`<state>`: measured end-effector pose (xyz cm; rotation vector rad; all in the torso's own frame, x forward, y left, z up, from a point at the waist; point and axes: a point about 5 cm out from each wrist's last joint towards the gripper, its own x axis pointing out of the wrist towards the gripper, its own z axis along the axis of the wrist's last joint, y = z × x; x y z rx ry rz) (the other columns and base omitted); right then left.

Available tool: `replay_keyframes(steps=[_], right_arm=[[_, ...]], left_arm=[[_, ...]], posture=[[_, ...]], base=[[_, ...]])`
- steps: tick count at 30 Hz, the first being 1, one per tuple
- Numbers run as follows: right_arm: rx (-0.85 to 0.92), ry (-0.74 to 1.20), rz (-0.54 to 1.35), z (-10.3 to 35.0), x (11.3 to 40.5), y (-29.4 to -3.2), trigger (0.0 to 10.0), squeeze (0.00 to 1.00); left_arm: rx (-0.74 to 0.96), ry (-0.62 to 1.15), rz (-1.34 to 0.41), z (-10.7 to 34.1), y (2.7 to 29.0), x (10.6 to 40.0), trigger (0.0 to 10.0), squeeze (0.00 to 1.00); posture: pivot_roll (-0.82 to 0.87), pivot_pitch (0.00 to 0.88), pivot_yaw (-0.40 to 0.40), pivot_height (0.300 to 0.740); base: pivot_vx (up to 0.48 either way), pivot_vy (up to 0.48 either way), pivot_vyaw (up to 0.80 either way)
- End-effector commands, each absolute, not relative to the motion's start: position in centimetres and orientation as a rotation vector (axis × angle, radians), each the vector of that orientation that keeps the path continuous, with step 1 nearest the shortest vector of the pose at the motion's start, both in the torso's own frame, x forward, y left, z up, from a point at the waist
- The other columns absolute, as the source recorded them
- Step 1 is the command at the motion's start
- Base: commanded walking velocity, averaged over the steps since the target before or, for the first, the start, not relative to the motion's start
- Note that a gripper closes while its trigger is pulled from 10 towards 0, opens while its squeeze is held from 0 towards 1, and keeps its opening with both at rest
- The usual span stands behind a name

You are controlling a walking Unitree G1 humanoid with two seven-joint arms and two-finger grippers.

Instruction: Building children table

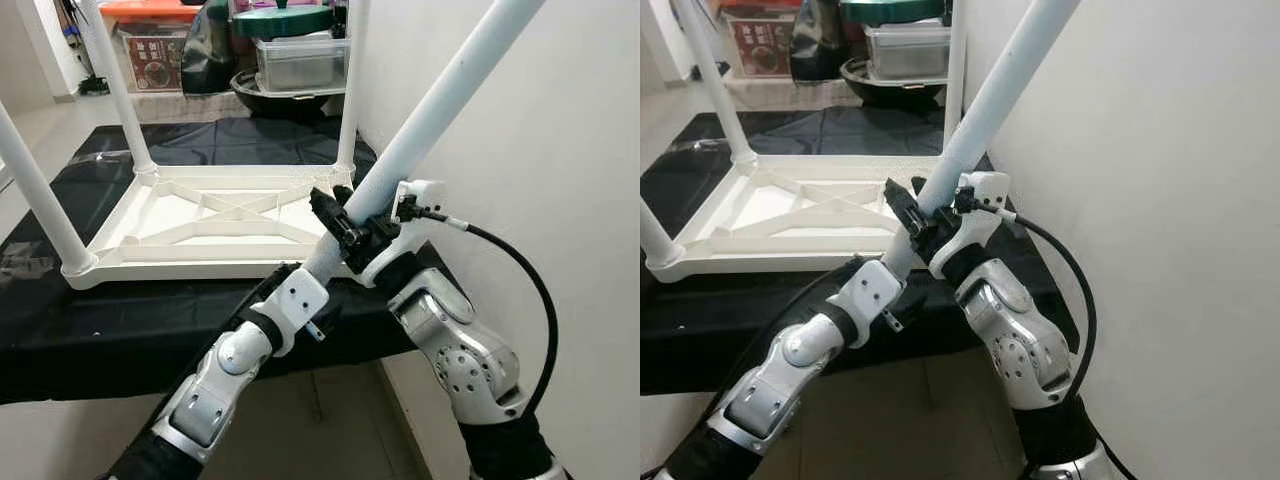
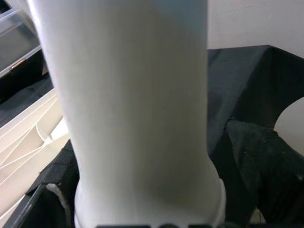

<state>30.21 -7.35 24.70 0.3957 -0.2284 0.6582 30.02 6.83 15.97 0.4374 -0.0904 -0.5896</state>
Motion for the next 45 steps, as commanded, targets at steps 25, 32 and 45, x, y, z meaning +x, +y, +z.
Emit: replay_keyframes(steps=[25, 32, 45], right_arm=[[0.291, -0.231, 0.754, 24.4, 30.9, -8.9, 10.0, 0.0], [0.354, -0.15, 1.017, 24.2, 29.8, -9.5, 10.0, 0.0], [0.287, -0.07, 1.337, 23.8, 28.0, -10.2, 10.0, 0.0]], left_arm=[[0.243, -0.026, -0.861, 16.2, 10.5, 28.6, 10.0, 0.0], [0.183, 0.054, -0.988, 16.7, 12.7, 27.9, 10.0, 0.0], [0.023, 0.216, -1.301, 16.4, 12.8, 24.1, 10.0, 0.0]], posture=[[0.05, 0.067, -0.011, 0.74], [0.06, 0.075, -0.004, 0.74], [0.05, 0.088, 0.002, 0.74]], base=[[0.0, 0.0, 0.0], [0.0, 0.0, 0.0], [0.0, 0.0, 0.0]])
